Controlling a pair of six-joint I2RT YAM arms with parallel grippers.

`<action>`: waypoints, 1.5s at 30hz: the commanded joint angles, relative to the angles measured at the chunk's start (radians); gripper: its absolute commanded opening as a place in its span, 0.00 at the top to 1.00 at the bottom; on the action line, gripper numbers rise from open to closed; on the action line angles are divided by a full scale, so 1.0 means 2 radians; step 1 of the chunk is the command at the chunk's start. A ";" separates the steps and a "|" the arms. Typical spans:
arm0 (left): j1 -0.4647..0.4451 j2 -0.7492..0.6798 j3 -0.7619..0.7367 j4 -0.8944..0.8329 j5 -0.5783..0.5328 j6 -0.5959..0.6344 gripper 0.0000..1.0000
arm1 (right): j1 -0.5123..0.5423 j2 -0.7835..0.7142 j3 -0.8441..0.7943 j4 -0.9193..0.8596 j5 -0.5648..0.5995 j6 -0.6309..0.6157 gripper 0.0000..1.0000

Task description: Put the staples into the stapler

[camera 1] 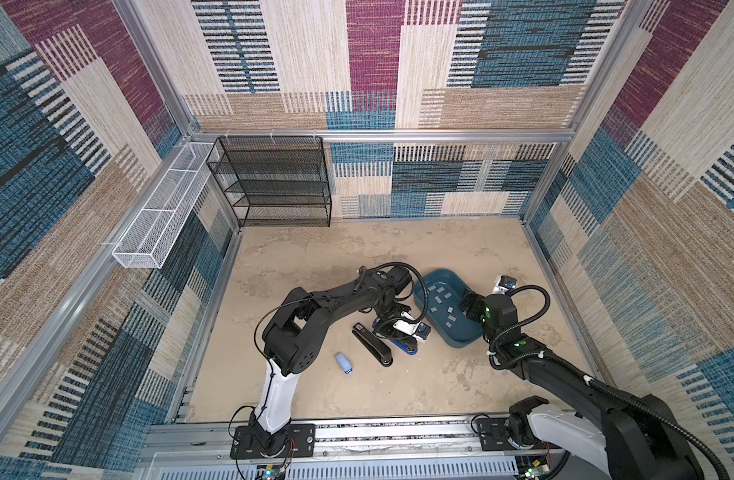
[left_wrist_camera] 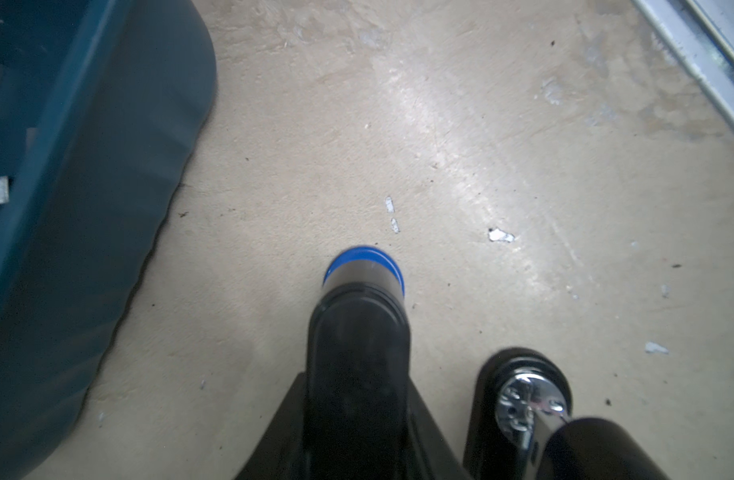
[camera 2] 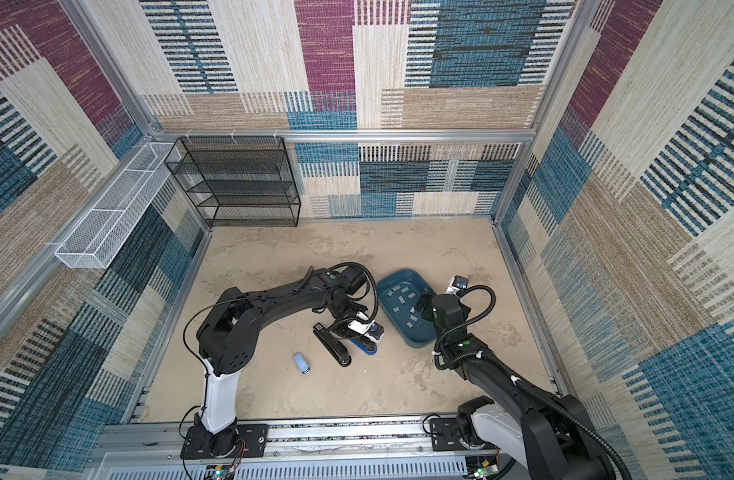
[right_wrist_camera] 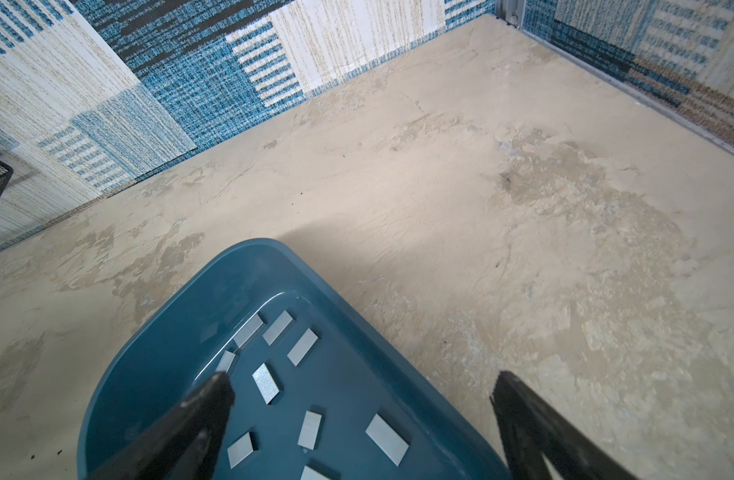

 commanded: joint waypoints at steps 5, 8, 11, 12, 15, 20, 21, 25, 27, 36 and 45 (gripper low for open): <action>0.000 0.004 0.004 -0.022 0.001 0.011 0.61 | -0.002 0.005 0.005 0.013 -0.004 0.001 0.00; 0.000 0.003 0.005 -0.022 0.003 0.014 0.64 | -0.001 0.006 0.007 0.013 -0.004 0.001 0.01; -0.001 0.002 0.007 -0.022 0.001 0.014 0.69 | -0.001 0.004 0.006 0.013 -0.005 0.001 0.00; -0.001 0.000 0.006 -0.022 0.001 0.015 0.69 | -0.002 0.003 0.005 0.013 -0.005 0.001 0.00; -0.001 -0.005 0.006 -0.022 0.004 0.015 0.67 | -0.001 0.000 0.004 0.013 -0.008 -0.001 0.00; -0.001 -0.012 0.008 -0.022 0.011 0.014 0.59 | -0.002 -0.005 0.000 0.015 -0.010 -0.001 0.00; -0.001 -0.014 0.008 -0.022 0.012 0.014 0.58 | -0.002 -0.006 0.001 0.015 -0.010 -0.001 0.01; -0.001 -0.015 0.008 -0.022 0.015 0.014 0.55 | -0.002 -0.005 0.001 0.015 -0.011 -0.001 0.00; -0.001 -0.014 0.008 -0.022 0.014 0.013 0.55 | -0.002 -0.004 0.001 0.015 -0.011 -0.001 0.00; -0.002 -0.006 0.008 -0.025 0.011 0.012 0.55 | -0.002 -0.003 0.002 0.015 -0.012 -0.002 0.00; -0.002 -0.003 0.014 -0.030 0.010 0.015 0.61 | -0.002 -0.002 0.003 0.015 -0.012 -0.002 0.00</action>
